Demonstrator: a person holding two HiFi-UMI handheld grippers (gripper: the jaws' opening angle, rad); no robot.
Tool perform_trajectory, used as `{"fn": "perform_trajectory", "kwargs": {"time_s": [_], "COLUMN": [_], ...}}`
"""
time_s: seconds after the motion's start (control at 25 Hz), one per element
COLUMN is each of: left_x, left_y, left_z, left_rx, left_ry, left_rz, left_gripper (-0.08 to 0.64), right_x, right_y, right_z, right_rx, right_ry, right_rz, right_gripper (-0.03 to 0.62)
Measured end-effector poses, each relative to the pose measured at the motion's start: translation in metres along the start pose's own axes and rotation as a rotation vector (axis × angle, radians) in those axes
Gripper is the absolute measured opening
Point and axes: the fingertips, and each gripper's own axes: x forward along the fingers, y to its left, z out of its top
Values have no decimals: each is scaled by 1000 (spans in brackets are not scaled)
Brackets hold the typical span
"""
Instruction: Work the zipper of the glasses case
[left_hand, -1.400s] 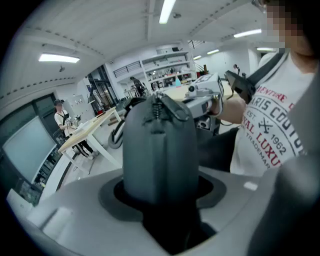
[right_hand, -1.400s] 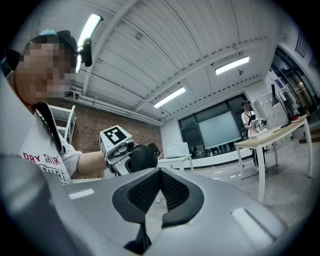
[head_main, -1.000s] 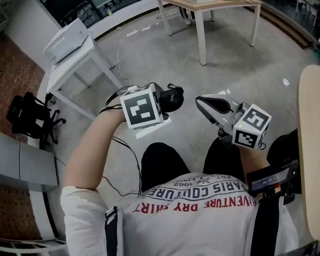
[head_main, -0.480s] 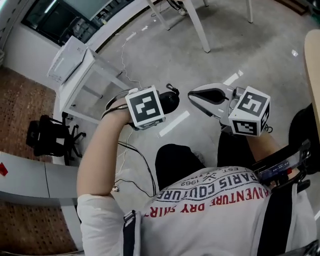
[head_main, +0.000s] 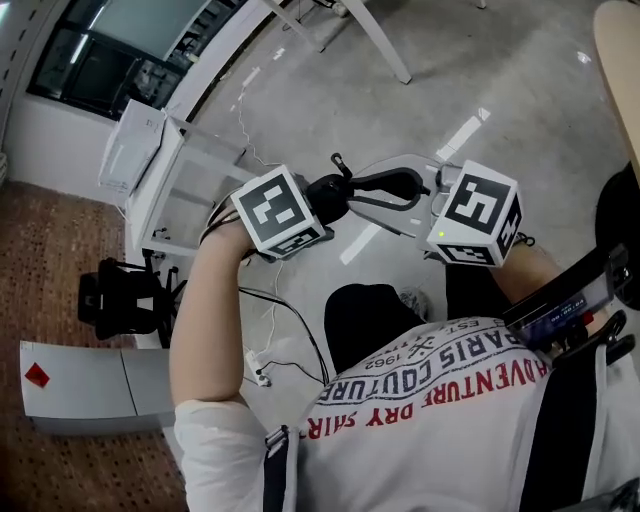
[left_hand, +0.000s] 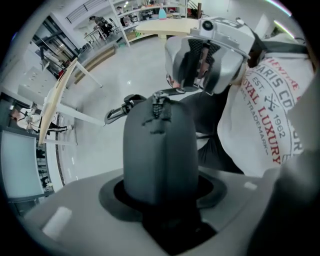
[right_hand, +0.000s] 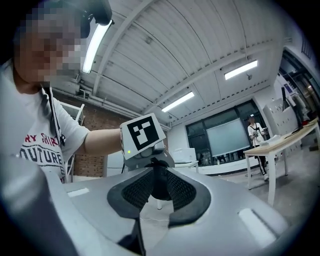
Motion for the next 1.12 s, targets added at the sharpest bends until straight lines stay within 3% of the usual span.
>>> {"fn": "perform_trajectory", "kwargs": {"time_s": [0.16,0.4,0.48,0.52,0.8,0.96,1.12], "left_x": [5,9,7,7,14,15,10], "left_y": [5,1,0,1,3,6,4], "left_z": [4,30,34,35,57,59,67], "left_rx": [5,28,50,61,170,227,245], "left_ry": [-15,-50,-45,-46,-102,-119,-187], "left_rz": [-4,-16,-14,-13,2,30,54], "left_gripper": [249,249,249,249,249,249,249], "right_x": [9,-2,-7,-8,-23,-24,-29], "right_y": [-5,-21,-25,-26,-32,-30,-26], "right_z": [-3,-4,-2,-2,-9,-7,0], "right_rx": [-59,-74,-82,-81,-69,-78,-106], "right_ry": [13,28,33,34,46,119,202], "right_rz": [-47,-121,-136,-137,-68,8,66], "right_gripper": [98,91,29,28,25,21,20]}}
